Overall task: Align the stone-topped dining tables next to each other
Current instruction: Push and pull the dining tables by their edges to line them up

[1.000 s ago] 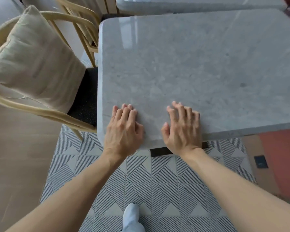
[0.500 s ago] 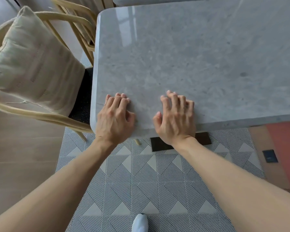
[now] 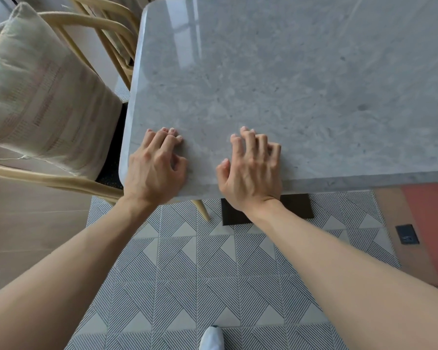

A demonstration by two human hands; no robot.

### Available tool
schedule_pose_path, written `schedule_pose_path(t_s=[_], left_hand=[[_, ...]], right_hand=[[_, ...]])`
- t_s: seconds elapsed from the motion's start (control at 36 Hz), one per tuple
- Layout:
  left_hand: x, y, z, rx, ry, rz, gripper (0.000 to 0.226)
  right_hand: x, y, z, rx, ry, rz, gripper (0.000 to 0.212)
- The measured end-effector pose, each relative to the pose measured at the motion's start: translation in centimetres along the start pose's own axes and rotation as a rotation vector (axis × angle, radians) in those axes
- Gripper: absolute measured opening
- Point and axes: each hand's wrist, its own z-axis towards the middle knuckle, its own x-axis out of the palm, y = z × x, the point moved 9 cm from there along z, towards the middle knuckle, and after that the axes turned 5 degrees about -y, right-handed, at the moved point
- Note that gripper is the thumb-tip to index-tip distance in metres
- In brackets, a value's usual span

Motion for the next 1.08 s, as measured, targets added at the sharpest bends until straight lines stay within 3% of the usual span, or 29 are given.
schedule_pose_path(t_s=[0.92, 1.08], left_hand=[[0.1, 1.8, 1.0, 0.053, -0.051, -0.059, 0.033], [0.6, 2.1, 0.9, -0.012, -0.006, -0.036, 0.04]], right_hand=[[0.4, 1.4, 1.1, 0.026, -0.014, 0.011, 0.048], [0.6, 1.0, 1.0, 0.027, 0.11, -0.041, 0.045]])
